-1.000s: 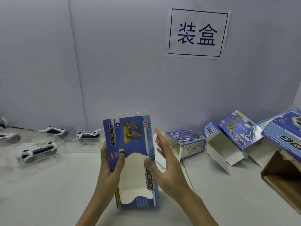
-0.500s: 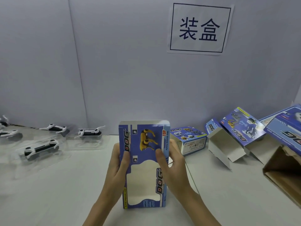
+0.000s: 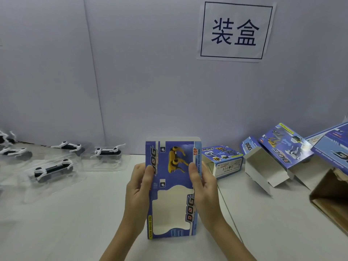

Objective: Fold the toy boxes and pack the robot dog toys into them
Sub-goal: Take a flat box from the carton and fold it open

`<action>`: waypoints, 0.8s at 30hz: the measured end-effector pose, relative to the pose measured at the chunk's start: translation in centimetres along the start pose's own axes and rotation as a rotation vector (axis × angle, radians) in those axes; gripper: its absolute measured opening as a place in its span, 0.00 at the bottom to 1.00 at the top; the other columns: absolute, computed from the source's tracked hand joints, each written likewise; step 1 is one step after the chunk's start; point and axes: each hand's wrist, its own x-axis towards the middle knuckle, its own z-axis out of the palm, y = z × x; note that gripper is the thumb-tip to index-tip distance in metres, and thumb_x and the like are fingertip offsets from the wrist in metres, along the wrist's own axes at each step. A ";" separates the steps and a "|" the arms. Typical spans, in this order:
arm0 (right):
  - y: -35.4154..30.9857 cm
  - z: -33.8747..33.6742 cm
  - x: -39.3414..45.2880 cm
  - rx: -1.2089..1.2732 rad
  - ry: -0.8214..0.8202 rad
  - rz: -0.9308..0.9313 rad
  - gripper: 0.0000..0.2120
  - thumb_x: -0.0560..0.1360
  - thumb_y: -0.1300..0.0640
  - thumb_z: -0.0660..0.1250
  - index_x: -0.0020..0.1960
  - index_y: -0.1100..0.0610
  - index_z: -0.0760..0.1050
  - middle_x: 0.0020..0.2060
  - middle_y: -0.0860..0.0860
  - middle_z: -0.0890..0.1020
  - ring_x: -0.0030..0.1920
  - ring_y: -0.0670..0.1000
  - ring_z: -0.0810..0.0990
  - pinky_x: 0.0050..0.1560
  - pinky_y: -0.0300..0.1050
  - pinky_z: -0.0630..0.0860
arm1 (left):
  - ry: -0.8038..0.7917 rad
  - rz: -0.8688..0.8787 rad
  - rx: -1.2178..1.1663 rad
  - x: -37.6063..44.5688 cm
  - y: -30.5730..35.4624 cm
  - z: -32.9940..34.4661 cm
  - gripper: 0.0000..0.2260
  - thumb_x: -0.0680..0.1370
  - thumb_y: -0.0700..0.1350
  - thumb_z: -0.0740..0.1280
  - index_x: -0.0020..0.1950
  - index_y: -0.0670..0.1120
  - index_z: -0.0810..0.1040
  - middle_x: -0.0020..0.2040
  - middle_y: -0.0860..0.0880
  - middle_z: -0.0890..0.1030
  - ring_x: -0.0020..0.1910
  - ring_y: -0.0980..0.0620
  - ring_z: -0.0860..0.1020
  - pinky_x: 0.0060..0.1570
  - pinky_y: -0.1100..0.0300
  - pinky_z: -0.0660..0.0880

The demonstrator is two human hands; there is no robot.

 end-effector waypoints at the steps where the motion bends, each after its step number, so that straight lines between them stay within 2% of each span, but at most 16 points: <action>1: 0.1 -0.1 0.1 0.009 0.001 0.010 0.14 0.78 0.36 0.65 0.54 0.43 0.79 0.52 0.55 0.85 0.55 0.59 0.86 0.48 0.58 0.86 | 0.005 0.007 -0.002 -0.1 0.2 0.2 0.27 0.63 0.77 0.72 0.49 0.58 0.81 0.54 0.46 0.86 0.53 0.44 0.86 0.38 0.57 0.84; 3: 0.3 -0.3 0.2 0.012 0.010 -0.008 0.10 0.80 0.43 0.65 0.54 0.47 0.78 0.50 0.55 0.85 0.53 0.60 0.86 0.47 0.61 0.84 | 0.009 0.054 -0.017 -0.1 0.2 0.5 0.19 0.72 0.69 0.70 0.53 0.57 0.78 0.53 0.45 0.85 0.49 0.43 0.87 0.38 0.55 0.83; 4: 0.4 -0.3 0.3 0.027 0.014 -0.017 0.08 0.80 0.45 0.65 0.55 0.46 0.77 0.51 0.54 0.85 0.53 0.60 0.86 0.48 0.61 0.84 | 0.014 0.086 -0.036 -0.1 0.3 0.6 0.16 0.75 0.64 0.69 0.59 0.58 0.76 0.53 0.46 0.85 0.48 0.43 0.86 0.39 0.53 0.83; 5: 0.4 -0.2 0.3 0.060 0.019 -0.008 0.08 0.80 0.47 0.65 0.59 0.44 0.75 0.52 0.52 0.85 0.53 0.59 0.86 0.48 0.58 0.85 | 0.028 0.105 -0.061 0.0 0.5 0.7 0.17 0.76 0.59 0.68 0.65 0.61 0.73 0.55 0.45 0.83 0.48 0.42 0.86 0.41 0.51 0.84; 7: 0.4 -0.2 0.4 0.150 0.001 0.035 0.16 0.79 0.50 0.65 0.66 0.43 0.70 0.54 0.46 0.84 0.52 0.57 0.87 0.43 0.49 0.85 | 0.046 0.124 -0.058 0.1 0.5 0.7 0.23 0.77 0.56 0.68 0.71 0.66 0.68 0.57 0.45 0.82 0.50 0.41 0.86 0.44 0.50 0.84; 8: 0.5 -0.2 0.4 0.162 -0.015 0.047 0.19 0.79 0.52 0.64 0.69 0.44 0.69 0.53 0.44 0.84 0.52 0.55 0.87 0.40 0.46 0.84 | 0.048 0.133 -0.021 0.1 0.6 0.8 0.22 0.77 0.57 0.67 0.71 0.64 0.70 0.57 0.45 0.82 0.51 0.40 0.85 0.45 0.50 0.84; 10: 0.5 -0.2 0.5 0.129 -0.031 0.036 0.18 0.79 0.52 0.61 0.69 0.47 0.72 0.52 0.40 0.83 0.52 0.51 0.87 0.37 0.42 0.83 | 0.034 0.146 0.071 0.0 0.6 0.8 0.16 0.76 0.61 0.64 0.61 0.59 0.80 0.57 0.44 0.83 0.54 0.38 0.84 0.46 0.47 0.82; 12: 0.5 -0.2 0.4 0.107 -0.036 0.024 0.16 0.80 0.51 0.60 0.67 0.50 0.75 0.52 0.38 0.83 0.54 0.49 0.86 0.36 0.41 0.83 | 0.028 0.124 0.095 -0.1 0.3 0.6 0.17 0.75 0.64 0.62 0.55 0.56 0.82 0.58 0.44 0.83 0.54 0.40 0.84 0.45 0.49 0.82; 15: 0.7 -0.3 0.1 0.070 -0.039 0.007 0.18 0.81 0.48 0.61 0.70 0.49 0.72 0.53 0.34 0.82 0.56 0.44 0.85 0.39 0.39 0.83 | -0.035 0.110 0.119 -0.4 0.2 0.2 0.18 0.74 0.66 0.66 0.59 0.59 0.79 0.61 0.49 0.82 0.55 0.43 0.85 0.43 0.55 0.83; 18: 0.4 -0.5 0.3 0.045 -0.032 0.017 0.20 0.80 0.46 0.62 0.71 0.46 0.70 0.54 0.31 0.82 0.55 0.44 0.85 0.43 0.40 0.83 | -0.063 0.148 0.163 -0.8 0.2 0.2 0.26 0.74 0.65 0.70 0.70 0.66 0.70 0.65 0.58 0.80 0.61 0.49 0.83 0.50 0.59 0.82; 21: 0.3 -0.7 0.5 0.054 -0.033 0.022 0.15 0.80 0.46 0.64 0.66 0.46 0.73 0.55 0.37 0.84 0.55 0.46 0.86 0.44 0.40 0.83 | -0.062 0.155 0.157 -0.6 0.3 0.1 0.29 0.72 0.62 0.72 0.71 0.69 0.68 0.65 0.59 0.81 0.61 0.52 0.83 0.52 0.60 0.82; 22: 0.3 -0.7 0.5 0.059 -0.036 0.045 0.15 0.79 0.43 0.66 0.64 0.45 0.73 0.54 0.42 0.85 0.53 0.49 0.87 0.43 0.41 0.83 | -0.063 0.145 0.158 -0.6 0.4 0.1 0.28 0.71 0.64 0.73 0.69 0.70 0.69 0.64 0.59 0.81 0.60 0.51 0.83 0.50 0.59 0.82; 24: 0.3 -0.6 0.6 0.049 -0.043 0.099 0.21 0.74 0.35 0.67 0.61 0.47 0.73 0.50 0.48 0.86 0.49 0.53 0.88 0.41 0.45 0.83 | -0.056 0.110 0.139 -0.5 0.6 0.1 0.28 0.66 0.71 0.75 0.63 0.71 0.72 0.61 0.61 0.82 0.57 0.52 0.84 0.45 0.60 0.82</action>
